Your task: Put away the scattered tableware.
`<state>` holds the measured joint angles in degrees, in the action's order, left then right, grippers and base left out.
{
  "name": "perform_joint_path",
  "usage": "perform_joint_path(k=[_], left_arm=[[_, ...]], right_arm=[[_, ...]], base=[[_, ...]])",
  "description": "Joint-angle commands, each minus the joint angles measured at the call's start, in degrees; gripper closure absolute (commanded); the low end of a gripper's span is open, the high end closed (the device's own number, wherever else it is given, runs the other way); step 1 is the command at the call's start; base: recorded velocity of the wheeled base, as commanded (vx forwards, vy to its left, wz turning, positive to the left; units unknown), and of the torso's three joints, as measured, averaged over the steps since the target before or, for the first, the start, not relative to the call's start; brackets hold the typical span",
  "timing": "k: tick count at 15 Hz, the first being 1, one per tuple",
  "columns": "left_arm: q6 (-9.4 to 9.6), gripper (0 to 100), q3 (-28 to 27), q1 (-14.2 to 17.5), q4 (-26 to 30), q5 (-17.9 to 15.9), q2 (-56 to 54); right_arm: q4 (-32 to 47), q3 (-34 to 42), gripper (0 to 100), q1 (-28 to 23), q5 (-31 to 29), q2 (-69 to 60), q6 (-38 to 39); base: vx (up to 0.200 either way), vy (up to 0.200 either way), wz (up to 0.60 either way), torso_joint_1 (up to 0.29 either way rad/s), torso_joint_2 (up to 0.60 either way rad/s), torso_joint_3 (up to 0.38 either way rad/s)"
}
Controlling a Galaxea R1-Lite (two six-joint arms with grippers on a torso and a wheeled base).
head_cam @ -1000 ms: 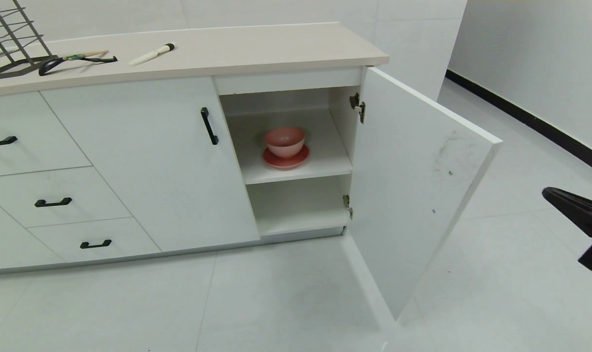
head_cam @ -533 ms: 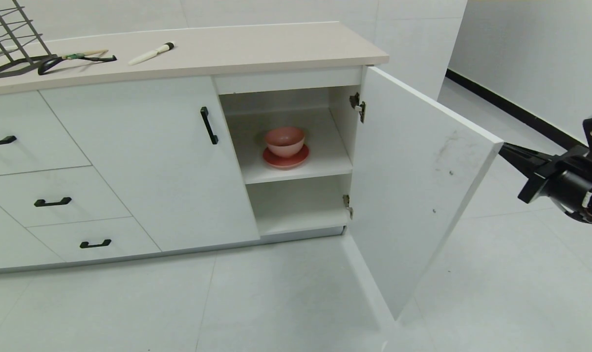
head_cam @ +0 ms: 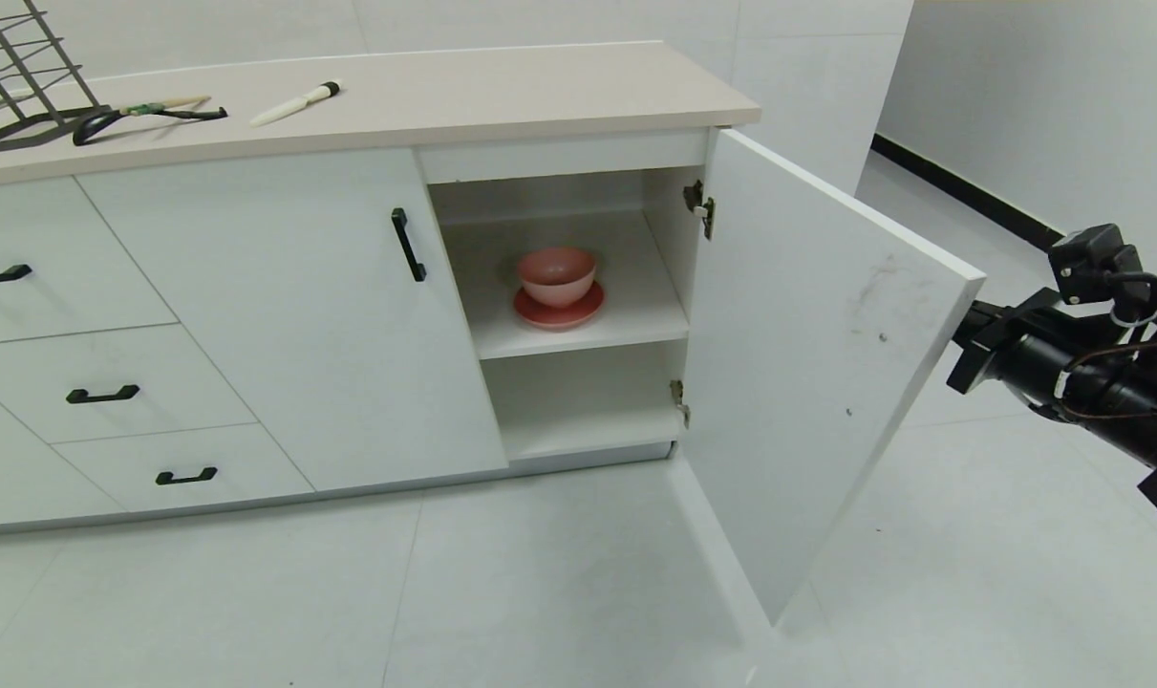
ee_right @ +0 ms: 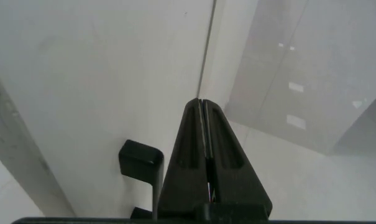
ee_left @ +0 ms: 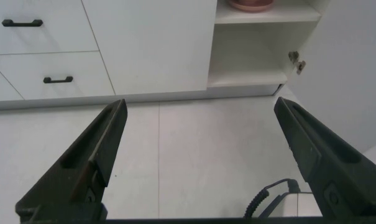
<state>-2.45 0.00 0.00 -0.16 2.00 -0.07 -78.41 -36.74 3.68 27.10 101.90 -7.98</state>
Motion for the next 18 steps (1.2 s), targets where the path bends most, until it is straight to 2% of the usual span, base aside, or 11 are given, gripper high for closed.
perform_joint_path(k=[1, 10, 12, 18], left_arm=[[-0.01, 0, 0.0, 0.0, -0.02, 0.02, 0.07], [-0.01, 0, 0.0, 0.0, -0.02, 0.02, 0.07], [-0.01, 0, 0.0, 0.0, -0.02, 0.02, 0.07], [0.08, 0, 0.0, 0.0, -0.02, 0.02, 0.07]], right_arm=[[-0.08, 0.18, 100, 1.77, 0.06, -0.48, -0.01], [-0.08, 4.05, 100, 9.77, -0.03, -3.38, -0.1], [-0.08, 3.78, 100, 14.95, -0.03, -1.53, -0.01], [-0.08, -3.51, 100, 19.79, -0.21, 4.53, 0.16]], base=[[0.0, 0.0, 0.0, 0.0, 0.0, 0.0], [0.0, 0.0, 0.0, 0.0, 0.0, 0.0], [0.0, 0.0, 0.0, 0.0, 0.0, 0.0], [0.0, 0.0, 0.0, 0.0, 0.0, 0.0]])
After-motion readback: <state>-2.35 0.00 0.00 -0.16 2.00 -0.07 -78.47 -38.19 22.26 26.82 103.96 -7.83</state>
